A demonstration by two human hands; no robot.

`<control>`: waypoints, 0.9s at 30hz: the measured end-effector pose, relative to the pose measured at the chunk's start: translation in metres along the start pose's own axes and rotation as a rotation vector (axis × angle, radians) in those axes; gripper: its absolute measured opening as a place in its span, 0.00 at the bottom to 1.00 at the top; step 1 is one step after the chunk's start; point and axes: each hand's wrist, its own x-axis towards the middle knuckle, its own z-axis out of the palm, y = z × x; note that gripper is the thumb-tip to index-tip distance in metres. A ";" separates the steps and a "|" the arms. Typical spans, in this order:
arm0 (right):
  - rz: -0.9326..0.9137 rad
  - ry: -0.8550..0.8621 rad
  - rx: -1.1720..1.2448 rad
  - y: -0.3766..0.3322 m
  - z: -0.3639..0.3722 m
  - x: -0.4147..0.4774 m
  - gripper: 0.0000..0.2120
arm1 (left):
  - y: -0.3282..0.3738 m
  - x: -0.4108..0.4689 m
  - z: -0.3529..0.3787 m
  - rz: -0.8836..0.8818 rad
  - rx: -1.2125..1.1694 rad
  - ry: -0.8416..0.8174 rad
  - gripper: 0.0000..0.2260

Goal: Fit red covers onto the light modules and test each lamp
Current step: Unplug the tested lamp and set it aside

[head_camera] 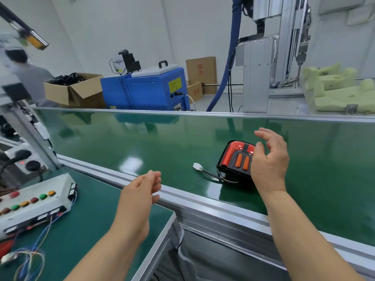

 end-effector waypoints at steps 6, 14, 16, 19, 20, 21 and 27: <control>-0.118 -0.033 0.083 -0.018 0.013 -0.015 0.15 | 0.005 -0.005 -0.053 -0.015 -0.024 0.123 0.11; -0.261 -0.410 0.357 -0.108 0.096 -0.098 0.16 | 0.018 -0.027 -0.131 0.012 -0.043 0.324 0.11; -0.264 -0.553 0.425 -0.131 0.116 -0.127 0.15 | 0.019 -0.035 -0.150 0.020 -0.037 0.377 0.11; -0.246 -0.734 0.521 -0.162 0.140 -0.166 0.14 | 0.020 -0.045 -0.178 0.033 -0.041 0.449 0.10; -0.247 -0.776 0.536 -0.170 0.146 -0.177 0.13 | 0.021 -0.049 -0.186 0.042 -0.040 0.471 0.10; -0.238 -0.823 0.545 -0.178 0.151 -0.188 0.13 | 0.021 -0.052 -0.195 0.054 -0.035 0.493 0.11; 0.079 -1.206 0.596 -0.208 0.170 -0.241 0.18 | 0.010 -0.079 -0.241 0.066 0.044 0.595 0.13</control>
